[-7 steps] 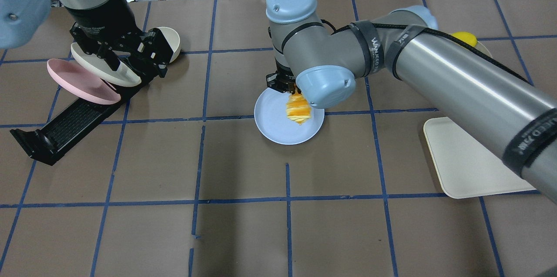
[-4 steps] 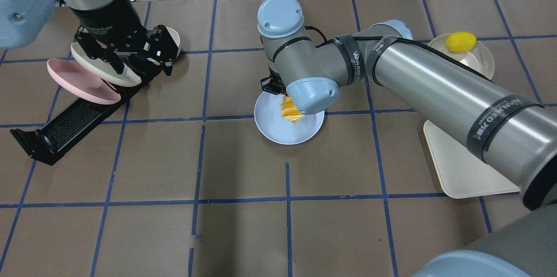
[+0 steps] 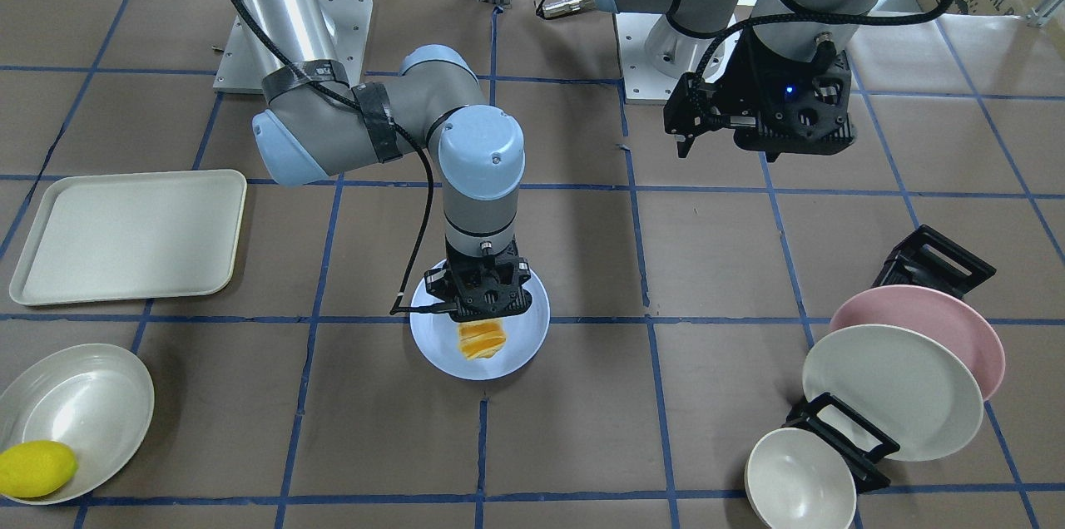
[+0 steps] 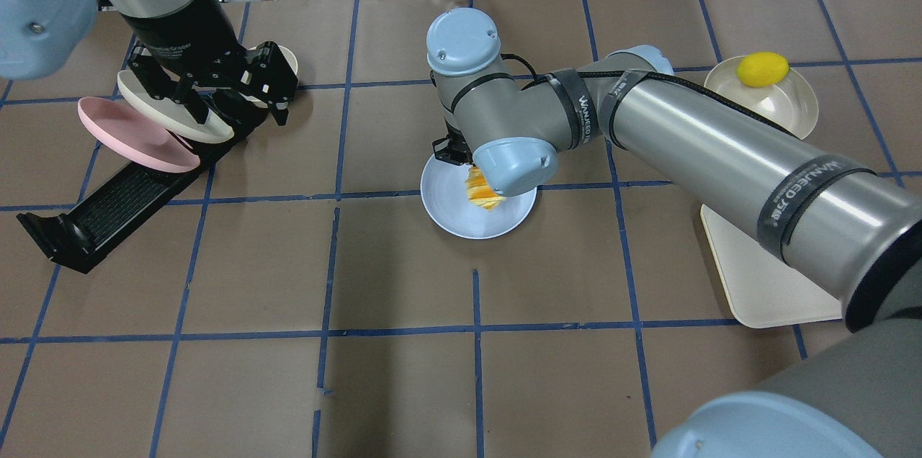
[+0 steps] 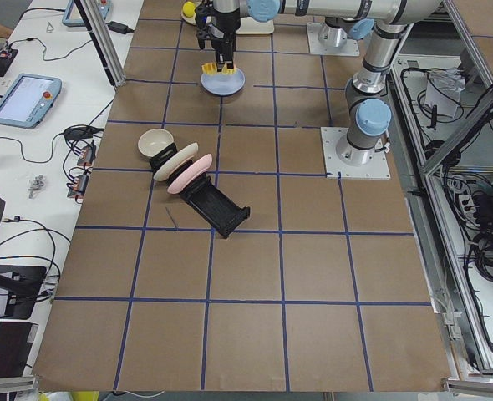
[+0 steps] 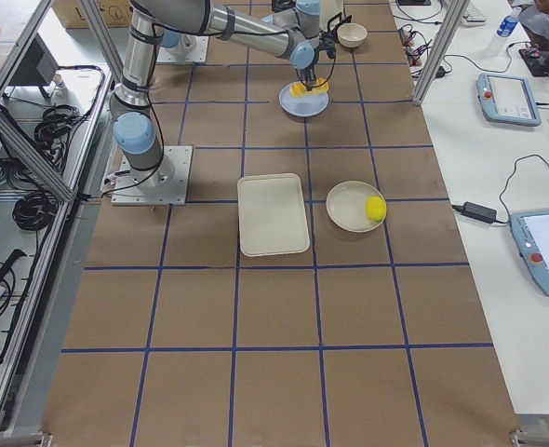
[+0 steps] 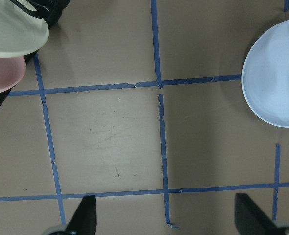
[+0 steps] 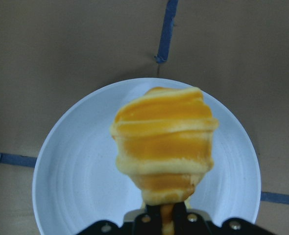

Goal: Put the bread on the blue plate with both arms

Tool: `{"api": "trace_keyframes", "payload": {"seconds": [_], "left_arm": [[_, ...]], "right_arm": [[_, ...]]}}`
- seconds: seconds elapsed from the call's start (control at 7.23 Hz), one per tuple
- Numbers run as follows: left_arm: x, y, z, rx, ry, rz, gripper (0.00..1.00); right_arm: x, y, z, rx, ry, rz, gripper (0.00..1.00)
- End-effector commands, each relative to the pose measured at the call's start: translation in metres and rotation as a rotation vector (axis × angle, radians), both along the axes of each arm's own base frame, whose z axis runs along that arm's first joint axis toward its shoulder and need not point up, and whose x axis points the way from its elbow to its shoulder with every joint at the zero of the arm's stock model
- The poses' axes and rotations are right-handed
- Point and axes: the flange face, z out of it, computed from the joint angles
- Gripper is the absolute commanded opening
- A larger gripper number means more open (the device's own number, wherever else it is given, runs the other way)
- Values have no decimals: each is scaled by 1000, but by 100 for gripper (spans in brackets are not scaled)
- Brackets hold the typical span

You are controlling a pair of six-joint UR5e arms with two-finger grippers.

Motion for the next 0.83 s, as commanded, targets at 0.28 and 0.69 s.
{"api": "trace_keyframes", "payload": {"seconds": [0.28,0.69], "left_arm": [[0,-1,-1,2,2,0,100],[0,0,2,-4,2,0,100]], "right_arm": [[1,1,-1,5,-7,7,100],[1,2,-2,7,-6,10,100]]}}
